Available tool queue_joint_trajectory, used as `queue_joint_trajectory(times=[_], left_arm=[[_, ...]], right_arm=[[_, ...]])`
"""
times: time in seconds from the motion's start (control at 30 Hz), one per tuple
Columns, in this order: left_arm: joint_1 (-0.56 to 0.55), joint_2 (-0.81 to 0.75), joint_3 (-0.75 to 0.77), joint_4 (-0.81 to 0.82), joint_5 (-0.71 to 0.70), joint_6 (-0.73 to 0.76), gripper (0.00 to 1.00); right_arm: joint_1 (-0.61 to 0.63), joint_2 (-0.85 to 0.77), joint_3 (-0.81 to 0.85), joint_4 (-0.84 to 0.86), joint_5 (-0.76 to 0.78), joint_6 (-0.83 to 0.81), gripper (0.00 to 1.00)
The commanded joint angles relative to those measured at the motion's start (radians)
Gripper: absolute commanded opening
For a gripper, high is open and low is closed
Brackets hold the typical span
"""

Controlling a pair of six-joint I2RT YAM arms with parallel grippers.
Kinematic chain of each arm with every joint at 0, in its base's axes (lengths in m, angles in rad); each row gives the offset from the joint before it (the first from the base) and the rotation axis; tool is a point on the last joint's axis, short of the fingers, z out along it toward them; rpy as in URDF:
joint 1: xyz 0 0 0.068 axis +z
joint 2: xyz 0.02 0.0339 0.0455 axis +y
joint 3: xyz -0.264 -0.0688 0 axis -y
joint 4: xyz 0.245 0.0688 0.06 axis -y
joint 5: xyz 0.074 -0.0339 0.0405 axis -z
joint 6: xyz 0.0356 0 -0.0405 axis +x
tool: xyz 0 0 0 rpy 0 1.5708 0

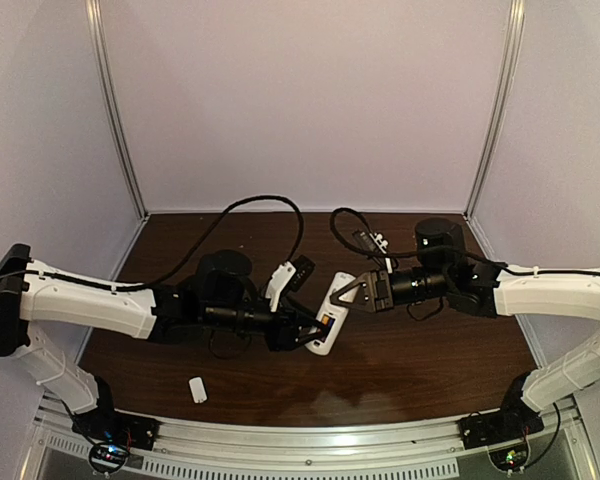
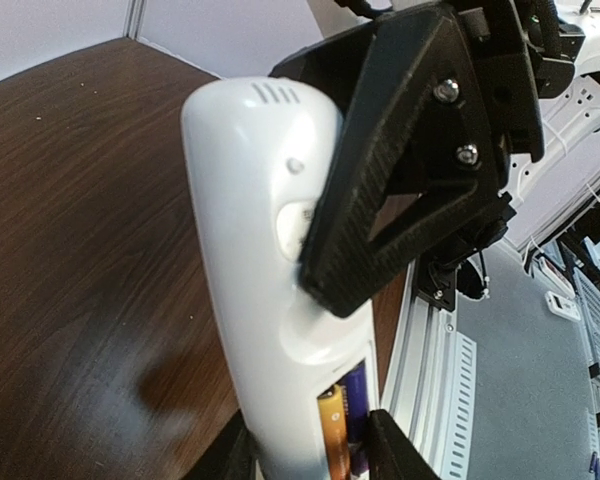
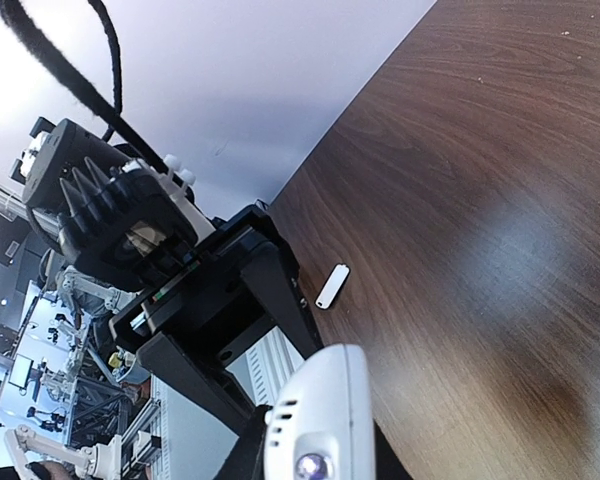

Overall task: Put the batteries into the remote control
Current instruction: Press the battery in the battery compartment.

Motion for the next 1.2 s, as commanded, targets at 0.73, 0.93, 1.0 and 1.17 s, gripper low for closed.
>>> queue_joint_trajectory(times=[0.73,0.93,1.0,1.17], left_arm=[[0.035,-0.099,0.056,-0.255,-0.233,0.017,0.79],[0.036,-0.264,-0.048,-0.431,-0.329,-0.102,0.96],[0.036,-0.332,-0.079,-0.527,-0.375,-0.177,0.97],[0.035,-0.487,-0.195,-0.703,-0.396,-0.428,0.97]], right_arm=[[-0.055,-0.029,-0.007,0.009,0.009,0.004,0.00],[-0.111,-0.025,-0.049,0.008,0.008,0.007,0.00],[-0.118,-0.022,-0.058,0.008,0.006,0.006,0.00],[-0.121,-0.010,-0.062,0.017,-0.007,0.004,0.00]])
